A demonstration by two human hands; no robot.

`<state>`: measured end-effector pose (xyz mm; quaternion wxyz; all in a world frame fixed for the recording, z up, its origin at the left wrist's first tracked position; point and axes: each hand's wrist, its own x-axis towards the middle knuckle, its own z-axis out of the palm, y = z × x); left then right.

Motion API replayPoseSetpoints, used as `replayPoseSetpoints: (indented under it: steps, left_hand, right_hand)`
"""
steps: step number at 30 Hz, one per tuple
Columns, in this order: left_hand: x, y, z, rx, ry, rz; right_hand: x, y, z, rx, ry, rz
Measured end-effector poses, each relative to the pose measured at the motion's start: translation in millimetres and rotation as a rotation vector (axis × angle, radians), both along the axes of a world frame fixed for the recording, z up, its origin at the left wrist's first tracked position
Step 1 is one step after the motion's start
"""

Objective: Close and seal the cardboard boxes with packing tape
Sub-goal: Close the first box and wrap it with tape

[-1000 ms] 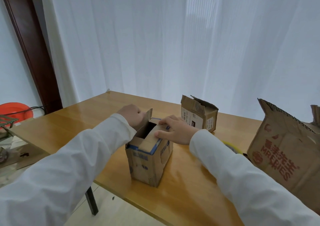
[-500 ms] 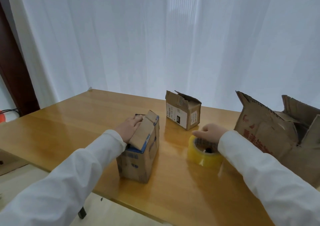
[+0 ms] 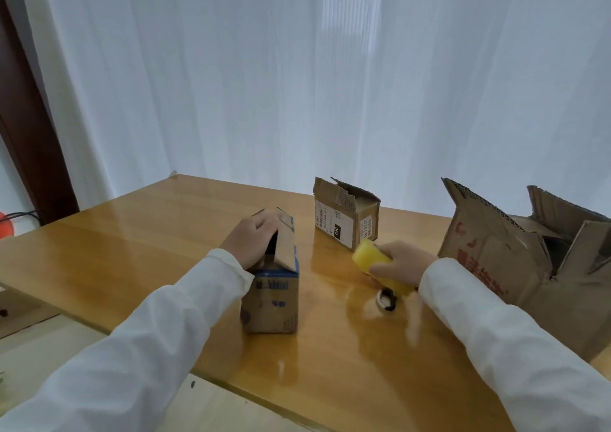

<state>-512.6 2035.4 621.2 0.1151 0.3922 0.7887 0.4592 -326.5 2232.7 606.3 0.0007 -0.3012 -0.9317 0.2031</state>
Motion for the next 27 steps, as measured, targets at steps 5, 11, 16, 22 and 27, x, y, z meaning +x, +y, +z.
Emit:
replayPoseSetpoints:
  steps: [5, 11, 16, 22, 27]
  left_hand:
    - [6, 10, -12, -0.275, 0.368, 0.218]
    - [17, 38, -12, -0.075, 0.545, 0.351]
    - [18, 52, -3, 0.132, 0.728, 0.250]
    - [39, 78, 22, -0.095, 0.447, -0.086]
    - [23, 101, 25, -0.090, 0.127, -0.376]
  right_hand:
    - [-1, -7, 17, -0.859, 0.720, -0.223]
    - [-15, -24, 32, -1.105, 0.809, -0.156]
    - [-18, -23, 25, -0.730, 0.864, -0.218]
    - [-17, -11, 26, -0.525, 0.891, -0.108]
    - [-15, 1, 28, -0.436, 0.842, -0.034]
